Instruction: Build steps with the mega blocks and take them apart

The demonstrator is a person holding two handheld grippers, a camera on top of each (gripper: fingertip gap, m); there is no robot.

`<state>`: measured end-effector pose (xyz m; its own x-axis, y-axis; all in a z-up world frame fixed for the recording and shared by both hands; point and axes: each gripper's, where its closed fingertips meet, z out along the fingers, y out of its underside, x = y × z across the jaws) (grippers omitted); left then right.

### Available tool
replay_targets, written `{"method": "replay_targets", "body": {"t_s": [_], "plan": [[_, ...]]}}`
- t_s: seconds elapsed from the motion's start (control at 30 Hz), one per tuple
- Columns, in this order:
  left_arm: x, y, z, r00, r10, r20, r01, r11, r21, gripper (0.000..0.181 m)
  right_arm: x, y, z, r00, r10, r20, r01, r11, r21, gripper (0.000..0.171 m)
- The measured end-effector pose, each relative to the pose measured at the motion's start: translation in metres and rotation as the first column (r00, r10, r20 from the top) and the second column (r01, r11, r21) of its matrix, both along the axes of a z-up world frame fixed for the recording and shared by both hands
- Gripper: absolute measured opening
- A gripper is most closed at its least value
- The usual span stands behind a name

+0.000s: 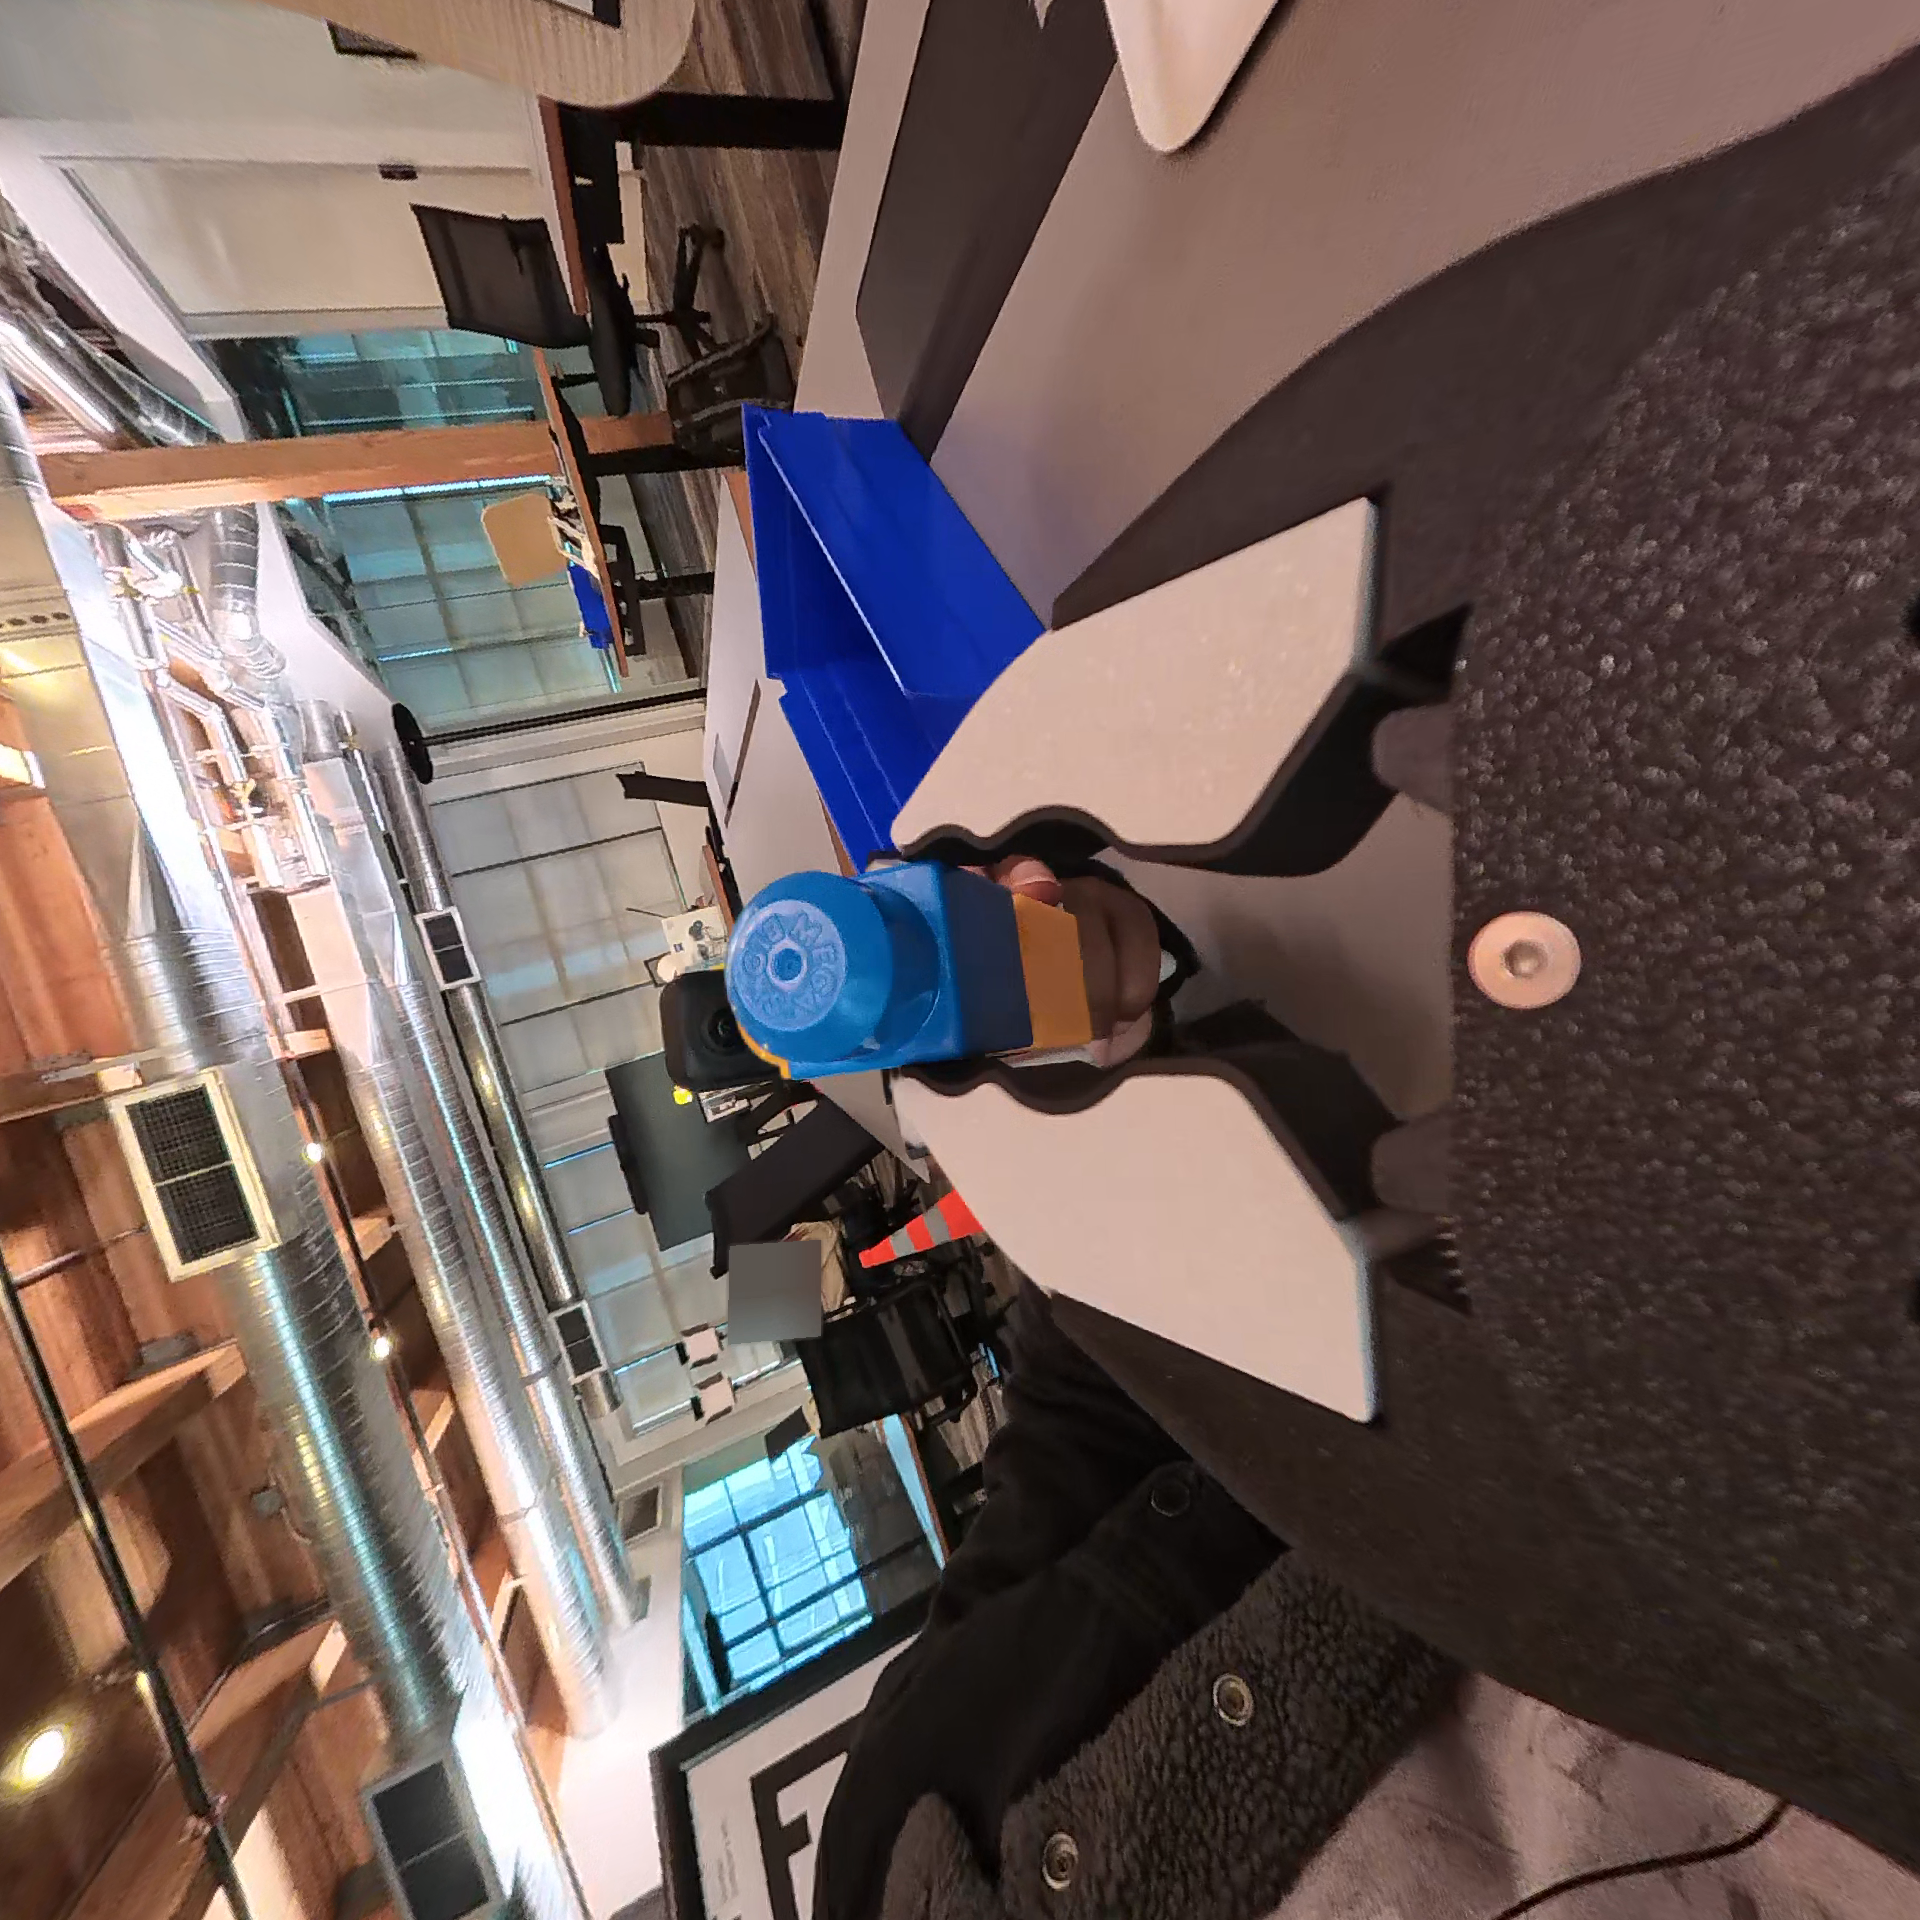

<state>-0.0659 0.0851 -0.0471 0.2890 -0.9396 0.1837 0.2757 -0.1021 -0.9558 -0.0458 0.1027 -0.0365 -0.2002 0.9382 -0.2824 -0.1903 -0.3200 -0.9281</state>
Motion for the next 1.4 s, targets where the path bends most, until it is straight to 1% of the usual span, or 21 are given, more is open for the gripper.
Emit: {"method": "replay_targets", "body": {"t_s": [0.2, 0.3, 0.43, 0.53, 0.73, 1.0, 1.1, 1.17, 1.2, 1.3, 1.4], "plan": [[-0.003, 0.003, 0.003, 0.999, 0.042, 0.006, -0.043, 0.999, 0.024, 0.037, -0.004, 0.002, -0.005, 1.000, -0.029, 0.006, 0.029, 0.999, -0.032, 0.035], [-0.004, 0.004, 0.005, 0.998, 0.056, 0.028, -0.057, 0.998, 0.035, 0.037, -0.006, 0.002, -0.004, 0.999, -0.035, -0.030, 0.032, 0.996, -0.089, 0.035], [-0.006, 0.005, 0.008, 0.996, 0.054, 0.068, -0.056, 0.998, 0.027, 0.037, -0.007, 0.003, -0.005, 0.997, -0.048, -0.062, 0.040, 0.992, -0.123, 0.035], [-0.006, 0.005, 0.008, 0.994, 0.040, 0.105, -0.041, 0.999, 0.006, 0.037, -0.007, 0.002, -0.006, 0.995, -0.059, -0.079, 0.052, 0.994, -0.092, 0.035], [-0.003, 0.000, 0.011, 0.990, 0.003, 0.138, -0.004, 1.000, 0.004, 0.037, -0.004, -0.005, -0.004, 0.993, -0.034, -0.115, 0.031, 0.999, -0.022, 0.035], [-0.003, 0.000, 0.012, 0.991, 0.002, 0.135, -0.003, 1.000, 0.007, 0.037, -0.004, -0.005, -0.003, 0.993, -0.030, -0.114, 0.027, 0.999, -0.026, 0.035], [-0.005, -0.001, 0.017, 0.992, 0.006, 0.126, -0.009, 1.000, 0.022, 0.037, -0.005, -0.007, -0.002, 0.998, -0.009, -0.068, 0.008, 1.000, -0.014, 0.036], [-0.010, -0.001, 0.023, 0.990, 0.009, 0.142, -0.014, 0.999, 0.039, 0.037, -0.007, -0.009, -0.001, 0.999, 0.008, -0.035, -0.008, 1.000, -0.004, 0.047], [-0.011, -0.001, 0.022, 0.991, 0.012, 0.134, -0.018, 0.999, 0.044, 0.037, -0.005, -0.008, 0.001, 0.999, 0.012, -0.032, -0.012, 1.000, 0.000, 0.049], [-0.012, -0.003, 0.019, 0.993, -0.001, 0.117, -0.006, 0.999, 0.052, 0.037, 0.004, -0.002, 0.006, 1.000, -0.009, -0.004, 0.009, 0.999, 0.038, 0.048], [-0.008, -0.003, 0.013, 0.995, -0.016, 0.098, 0.011, 0.999, 0.048, 0.037, 0.014, 0.001, 0.011, 1.000, -0.013, 0.013, 0.012, 0.998, 0.067, 0.043]]}}
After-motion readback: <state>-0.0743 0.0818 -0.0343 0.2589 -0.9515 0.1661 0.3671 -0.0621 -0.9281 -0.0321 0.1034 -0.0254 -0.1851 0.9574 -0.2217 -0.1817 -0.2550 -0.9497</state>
